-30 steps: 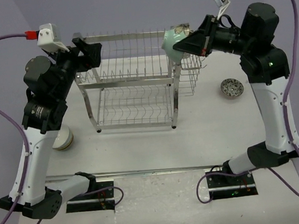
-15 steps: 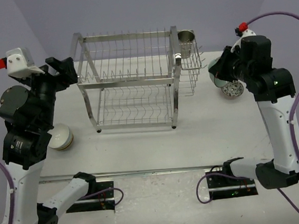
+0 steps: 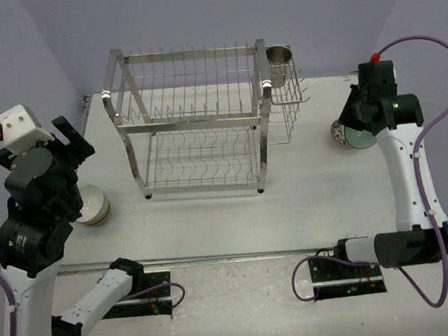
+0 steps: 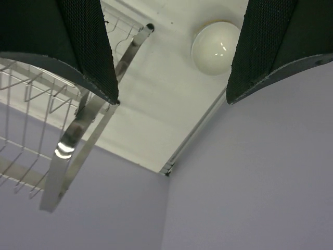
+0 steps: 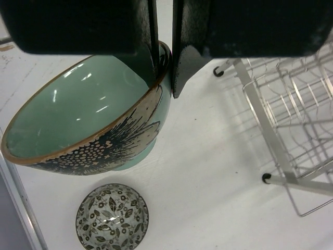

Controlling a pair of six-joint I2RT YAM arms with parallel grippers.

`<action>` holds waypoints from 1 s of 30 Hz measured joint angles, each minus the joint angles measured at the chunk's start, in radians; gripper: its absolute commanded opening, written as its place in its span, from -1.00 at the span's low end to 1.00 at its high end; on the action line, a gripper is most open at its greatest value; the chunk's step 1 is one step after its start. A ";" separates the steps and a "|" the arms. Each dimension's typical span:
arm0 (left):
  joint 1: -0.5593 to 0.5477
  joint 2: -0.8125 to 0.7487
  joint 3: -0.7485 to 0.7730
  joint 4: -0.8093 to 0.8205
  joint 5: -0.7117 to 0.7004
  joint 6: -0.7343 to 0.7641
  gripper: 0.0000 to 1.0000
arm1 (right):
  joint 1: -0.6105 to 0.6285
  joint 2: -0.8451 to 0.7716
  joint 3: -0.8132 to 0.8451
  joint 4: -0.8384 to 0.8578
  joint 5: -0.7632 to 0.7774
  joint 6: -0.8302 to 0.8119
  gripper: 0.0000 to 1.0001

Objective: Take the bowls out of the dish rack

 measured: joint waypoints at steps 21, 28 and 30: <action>-0.004 0.053 -0.087 -0.264 -0.142 -0.228 0.70 | -0.146 0.564 0.309 0.008 -0.046 -0.005 -1.00; -0.004 0.032 -0.067 -0.273 -0.142 -0.232 0.70 | -0.159 0.667 0.337 0.009 -0.043 -0.015 -1.00; -0.004 0.038 -0.056 -0.274 -0.144 -0.232 0.70 | -0.164 0.695 0.338 0.009 -0.040 -0.018 -1.00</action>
